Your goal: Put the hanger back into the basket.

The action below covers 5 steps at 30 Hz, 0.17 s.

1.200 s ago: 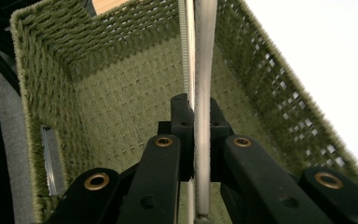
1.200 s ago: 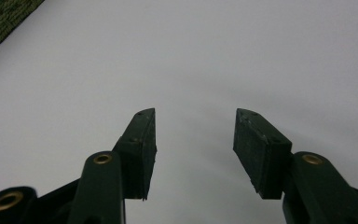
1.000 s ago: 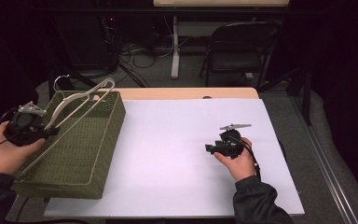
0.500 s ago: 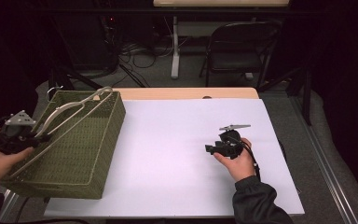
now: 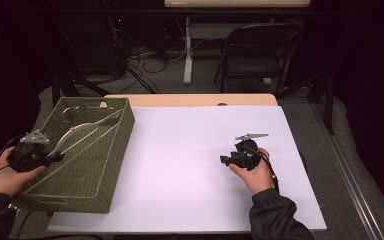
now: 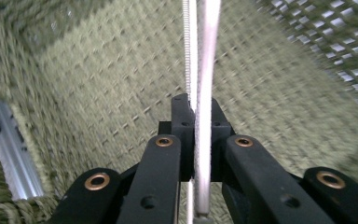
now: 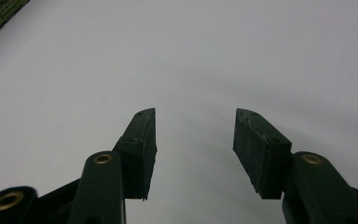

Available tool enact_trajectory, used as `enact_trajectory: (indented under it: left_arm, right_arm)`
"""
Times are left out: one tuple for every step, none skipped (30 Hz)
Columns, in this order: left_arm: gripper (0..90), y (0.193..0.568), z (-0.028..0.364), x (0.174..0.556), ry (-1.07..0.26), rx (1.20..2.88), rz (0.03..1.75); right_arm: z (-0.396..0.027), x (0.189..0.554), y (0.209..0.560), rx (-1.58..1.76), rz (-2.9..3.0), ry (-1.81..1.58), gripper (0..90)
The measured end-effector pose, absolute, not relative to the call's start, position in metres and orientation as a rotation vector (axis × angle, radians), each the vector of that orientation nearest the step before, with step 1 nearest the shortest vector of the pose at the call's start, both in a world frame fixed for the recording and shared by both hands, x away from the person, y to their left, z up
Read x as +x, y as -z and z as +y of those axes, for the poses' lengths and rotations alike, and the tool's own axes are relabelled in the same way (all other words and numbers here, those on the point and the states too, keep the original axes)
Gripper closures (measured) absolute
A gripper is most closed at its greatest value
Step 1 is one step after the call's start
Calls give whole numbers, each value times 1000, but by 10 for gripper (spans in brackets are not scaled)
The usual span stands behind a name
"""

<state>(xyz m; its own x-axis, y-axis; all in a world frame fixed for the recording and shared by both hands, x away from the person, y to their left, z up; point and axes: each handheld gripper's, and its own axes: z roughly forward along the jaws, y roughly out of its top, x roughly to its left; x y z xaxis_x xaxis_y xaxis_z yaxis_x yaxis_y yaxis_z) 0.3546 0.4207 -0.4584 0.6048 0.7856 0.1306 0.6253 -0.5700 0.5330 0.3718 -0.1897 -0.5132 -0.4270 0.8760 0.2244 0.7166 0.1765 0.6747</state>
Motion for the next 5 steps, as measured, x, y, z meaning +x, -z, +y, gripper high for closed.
enact_trajectory:
  left_arm:
    - [835,460,422,355,-514,2395,1134]
    - [745,461,422,355,-547,2368,1157]
    - [662,461,422,354,-578,2363,1170]
    - [608,460,423,353,-591,2380,1162]
    - [589,459,423,351,-601,2380,1155]
  right_arm:
    - [-190,372,513,1544,2238,-1083,490]
    - [-190,372,513,1542,2234,-1089,490]
    - [-190,371,513,1538,2231,-1096,491]
    - [-190,371,513,1545,2229,-1096,490]
    - [-191,371,512,1547,2225,-1104,490]
